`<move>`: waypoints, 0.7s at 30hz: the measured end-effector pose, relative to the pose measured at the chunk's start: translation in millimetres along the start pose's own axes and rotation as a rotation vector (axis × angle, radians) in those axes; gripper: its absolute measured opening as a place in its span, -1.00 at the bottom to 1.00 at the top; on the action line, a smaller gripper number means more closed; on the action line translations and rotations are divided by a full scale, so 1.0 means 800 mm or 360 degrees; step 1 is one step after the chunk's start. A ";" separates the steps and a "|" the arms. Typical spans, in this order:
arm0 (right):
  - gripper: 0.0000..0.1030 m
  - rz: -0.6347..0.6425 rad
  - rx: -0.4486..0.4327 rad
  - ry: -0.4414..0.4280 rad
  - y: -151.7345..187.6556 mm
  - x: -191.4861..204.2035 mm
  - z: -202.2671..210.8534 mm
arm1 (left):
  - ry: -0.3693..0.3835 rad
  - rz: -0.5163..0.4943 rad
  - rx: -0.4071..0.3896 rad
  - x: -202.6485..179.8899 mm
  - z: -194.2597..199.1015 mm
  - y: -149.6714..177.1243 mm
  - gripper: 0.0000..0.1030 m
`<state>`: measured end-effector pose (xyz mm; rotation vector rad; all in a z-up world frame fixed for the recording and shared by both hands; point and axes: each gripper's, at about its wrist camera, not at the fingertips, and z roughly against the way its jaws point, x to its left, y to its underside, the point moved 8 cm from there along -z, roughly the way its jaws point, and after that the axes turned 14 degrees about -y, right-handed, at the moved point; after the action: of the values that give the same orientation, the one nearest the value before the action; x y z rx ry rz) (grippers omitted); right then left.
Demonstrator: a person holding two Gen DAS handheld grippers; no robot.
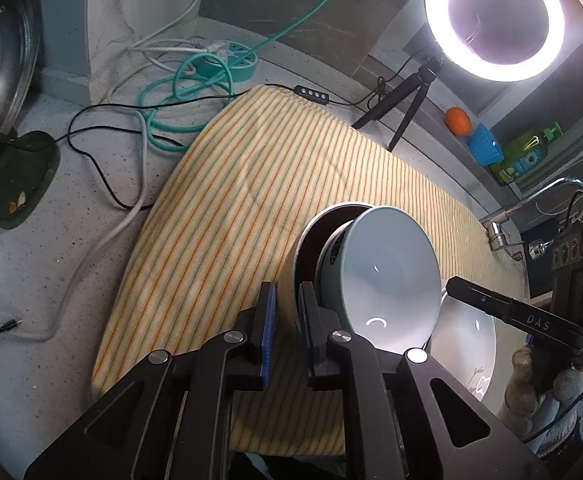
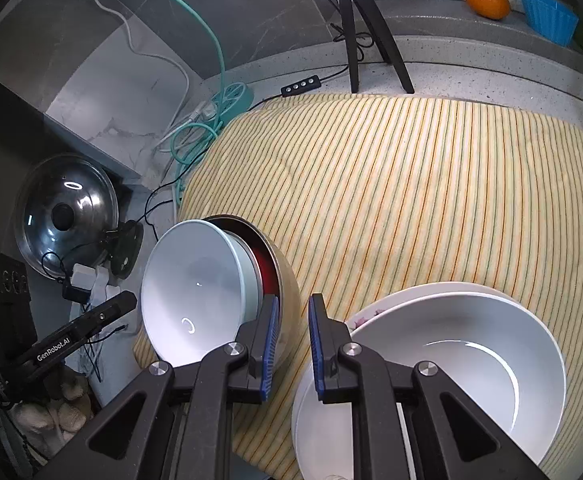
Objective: Organize plates and bowls
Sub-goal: 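Lower the pale blue bowl into the red-bottomed steel bowl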
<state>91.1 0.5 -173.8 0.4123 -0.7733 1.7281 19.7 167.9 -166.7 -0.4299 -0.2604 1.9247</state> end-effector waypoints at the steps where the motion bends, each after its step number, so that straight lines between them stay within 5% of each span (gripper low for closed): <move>1: -0.73 -0.0005 0.0009 -0.0001 0.002 0.000 -0.002 | 0.0008 -0.0003 0.0008 -0.001 -0.002 0.001 -0.78; 21: -0.73 -0.0095 0.0092 -0.0021 0.008 -0.006 -0.034 | 0.0019 -0.0014 0.0092 -0.010 -0.030 0.002 -0.83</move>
<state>89.3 14.8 -197.9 0.4818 -0.7152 1.6965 30.9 159.5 -187.7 -0.4010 -0.1984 1.9155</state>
